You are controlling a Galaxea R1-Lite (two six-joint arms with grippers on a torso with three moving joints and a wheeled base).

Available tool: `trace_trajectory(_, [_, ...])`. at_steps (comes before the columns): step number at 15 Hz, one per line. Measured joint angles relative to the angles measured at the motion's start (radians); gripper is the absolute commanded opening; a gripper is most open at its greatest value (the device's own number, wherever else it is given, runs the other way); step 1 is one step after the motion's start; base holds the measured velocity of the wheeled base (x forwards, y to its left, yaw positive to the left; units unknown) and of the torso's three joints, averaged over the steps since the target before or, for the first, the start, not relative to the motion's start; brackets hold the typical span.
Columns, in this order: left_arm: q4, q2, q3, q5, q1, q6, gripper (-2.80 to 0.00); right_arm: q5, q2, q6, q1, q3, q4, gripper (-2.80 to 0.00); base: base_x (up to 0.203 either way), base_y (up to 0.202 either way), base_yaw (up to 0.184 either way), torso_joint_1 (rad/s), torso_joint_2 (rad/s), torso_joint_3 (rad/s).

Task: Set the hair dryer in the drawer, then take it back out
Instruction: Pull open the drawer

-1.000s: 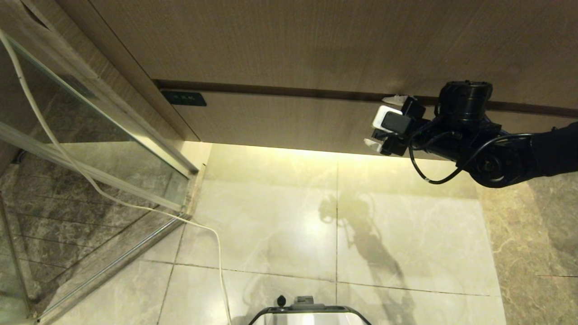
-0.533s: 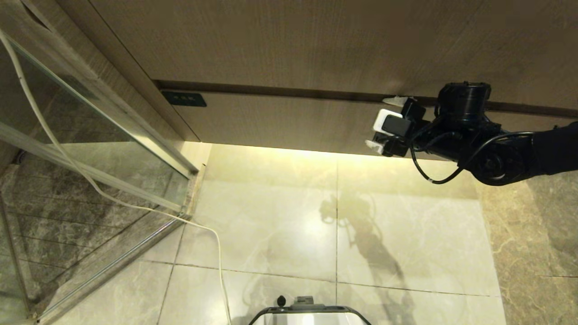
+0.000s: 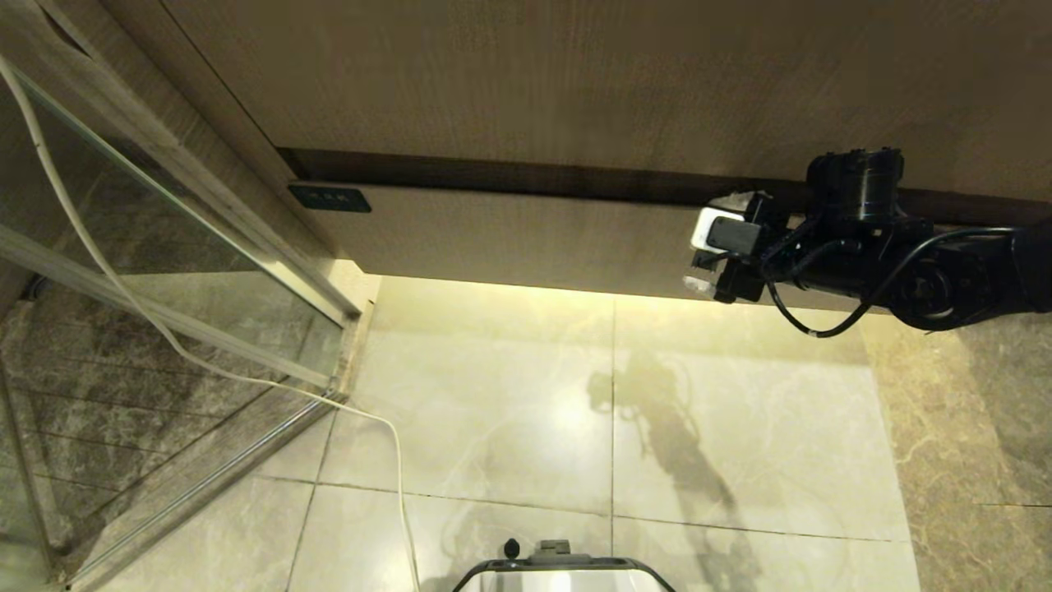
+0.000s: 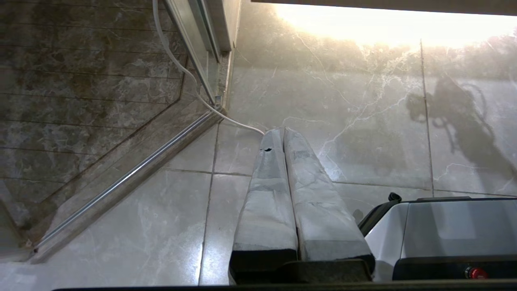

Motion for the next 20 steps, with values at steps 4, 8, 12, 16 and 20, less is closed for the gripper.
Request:
trace_trajectory(4, [0.000, 0.000, 0.000, 0.000, -0.001, 0.000, -2.80, -0.003, -0.008, 0.006, -0.001, 0.016, 0.026, 0.00, 0.000, 0.000, 0.000, 0.000, 0.00, 0.000])
trace_trajectory(8, [0.000, 0.000, 0.000, -0.001, -0.001, 0.000, -2.80, -0.036, -0.029, 0.009, -0.003, 0.021, 0.073, 0.00, 0.000, 0.000, 0.000, 0.000, 0.00, 0.000])
trace_trajectory(12, [0.000, 0.000, 0.000, 0.000, -0.001, 0.000, -2.80, -0.037, -0.082, 0.006, -0.020, 0.077, 0.131, 0.00, 0.000, 0.000, 0.000, 0.000, 0.00, 0.000])
trace_trajectory(16, [0.000, 0.000, 0.000, 0.000, -0.001, 0.000, -2.80, -0.035, -0.182, 0.009, -0.029, 0.159, 0.190, 0.00, 0.000, 0.000, 0.000, 0.000, 0.00, 0.000])
trace_trajectory(20, [0.000, 0.000, 0.000, 0.000, -0.001, 0.000, -2.80, -0.033, -0.306, 0.008, -0.040, 0.236, 0.245, 0.00, 0.000, 0.000, 0.000, 0.000, 0.00, 0.000])
